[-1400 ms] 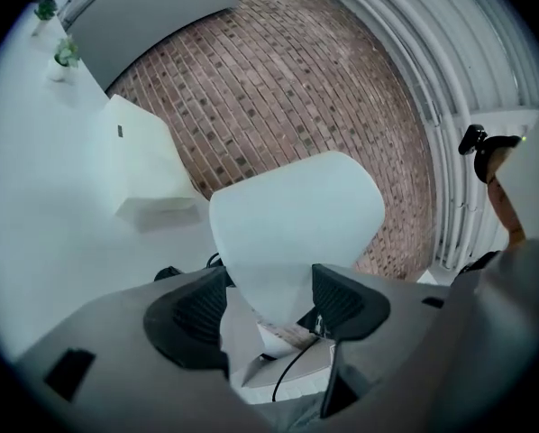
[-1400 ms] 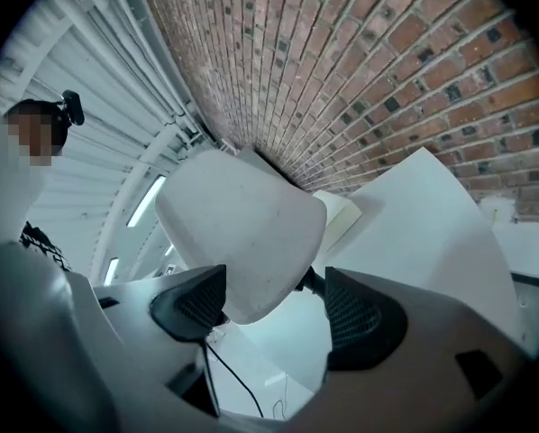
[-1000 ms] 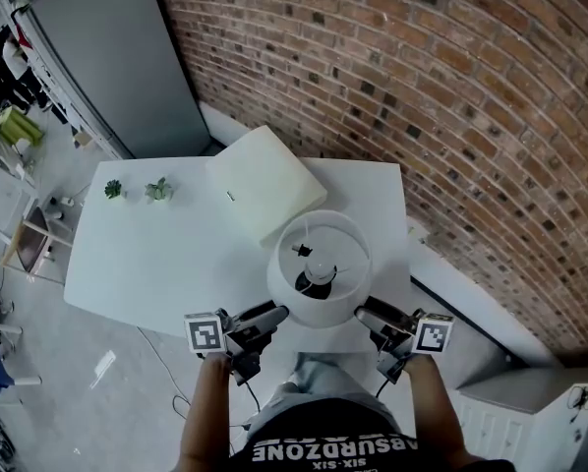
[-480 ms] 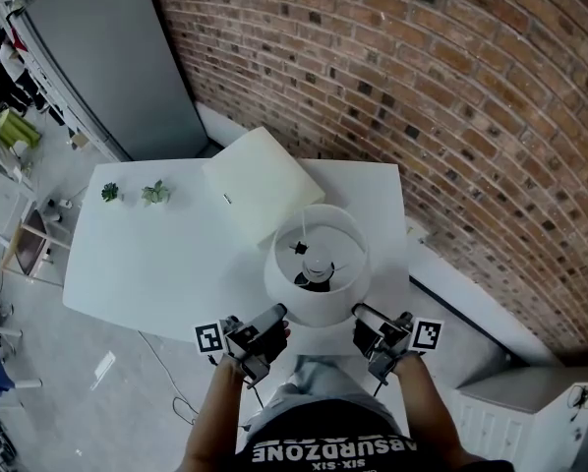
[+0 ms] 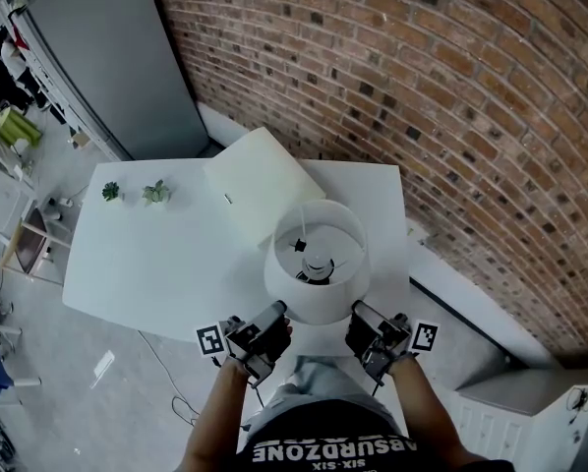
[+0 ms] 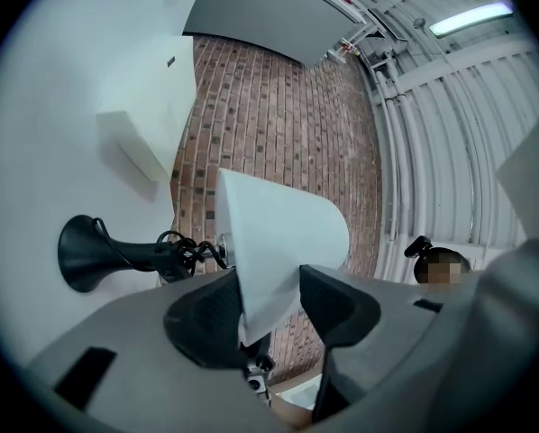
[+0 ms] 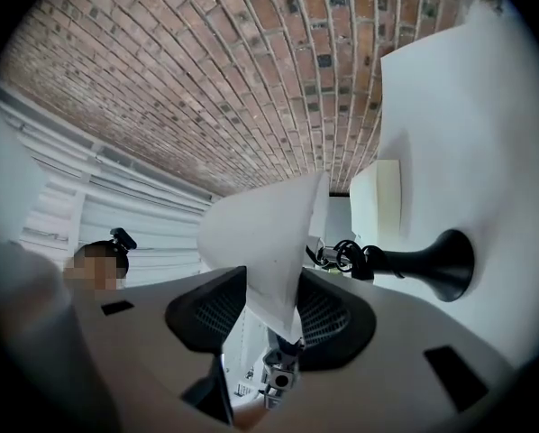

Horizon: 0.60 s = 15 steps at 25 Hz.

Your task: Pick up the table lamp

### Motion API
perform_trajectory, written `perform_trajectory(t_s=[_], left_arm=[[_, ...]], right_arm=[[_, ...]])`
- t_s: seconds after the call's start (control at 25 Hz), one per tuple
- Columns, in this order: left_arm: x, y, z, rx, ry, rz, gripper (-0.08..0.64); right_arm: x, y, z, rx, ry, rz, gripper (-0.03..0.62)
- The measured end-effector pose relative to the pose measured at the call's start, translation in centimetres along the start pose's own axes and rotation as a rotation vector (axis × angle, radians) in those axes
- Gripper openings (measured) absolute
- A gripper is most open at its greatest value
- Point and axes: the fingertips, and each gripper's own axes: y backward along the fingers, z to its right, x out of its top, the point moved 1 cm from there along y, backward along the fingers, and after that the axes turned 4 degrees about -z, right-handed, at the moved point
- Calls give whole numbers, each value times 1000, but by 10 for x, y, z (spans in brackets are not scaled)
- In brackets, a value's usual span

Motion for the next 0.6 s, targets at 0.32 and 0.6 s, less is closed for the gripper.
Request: perform_trajectory(t_s=[0.32,0.6], left_arm=[[2,-2,8,-41,-16,25,139],[9,-3,12,-32,-33,48,95]], right_arm=[[7,-8,-10,46,28,16,118],[7,-16,-16,60,29,23,66]])
